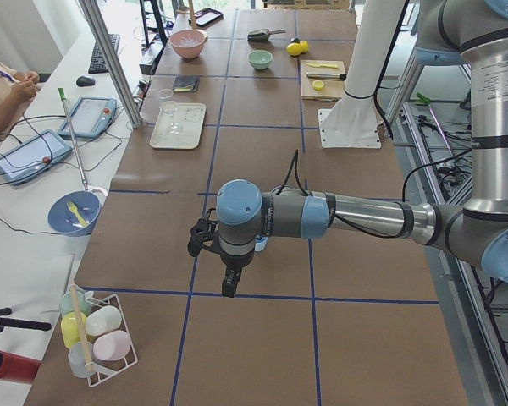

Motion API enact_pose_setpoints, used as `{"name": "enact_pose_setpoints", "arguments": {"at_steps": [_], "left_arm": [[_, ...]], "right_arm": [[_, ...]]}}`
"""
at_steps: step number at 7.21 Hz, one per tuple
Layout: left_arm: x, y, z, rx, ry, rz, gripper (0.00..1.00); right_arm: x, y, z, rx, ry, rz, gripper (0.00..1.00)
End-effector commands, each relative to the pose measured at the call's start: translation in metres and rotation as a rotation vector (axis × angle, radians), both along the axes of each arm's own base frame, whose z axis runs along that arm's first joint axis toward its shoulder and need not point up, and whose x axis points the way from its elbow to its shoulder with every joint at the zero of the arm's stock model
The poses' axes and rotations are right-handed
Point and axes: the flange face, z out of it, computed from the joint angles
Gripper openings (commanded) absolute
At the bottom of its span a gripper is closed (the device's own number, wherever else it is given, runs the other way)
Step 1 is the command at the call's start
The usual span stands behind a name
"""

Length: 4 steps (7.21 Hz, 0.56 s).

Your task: Pour ice into bowl

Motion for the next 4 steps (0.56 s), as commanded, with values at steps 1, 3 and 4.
{"name": "enact_pose_setpoints", "arguments": {"at_steps": [1, 3, 4], "left_arm": [[0.001, 0.014, 0.009, -0.026, 0.001, 0.003, 1.0], [0.002, 0.023, 0.011, -0.024, -0.001, 0.008, 1.0], [0.002, 0.031, 0.009, -0.024, -0.001, 0.008, 1.0]], "right_arm": [[-0.01, -0.002, -0.004, -0.021, -0.005, 0.006, 1.0], [-0.009, 0.0, -0.008, -0.007, 0.008, 0.005, 1.0], [-0.009, 0.001, -0.008, -0.006, 0.008, 0.004, 1.0]]}}
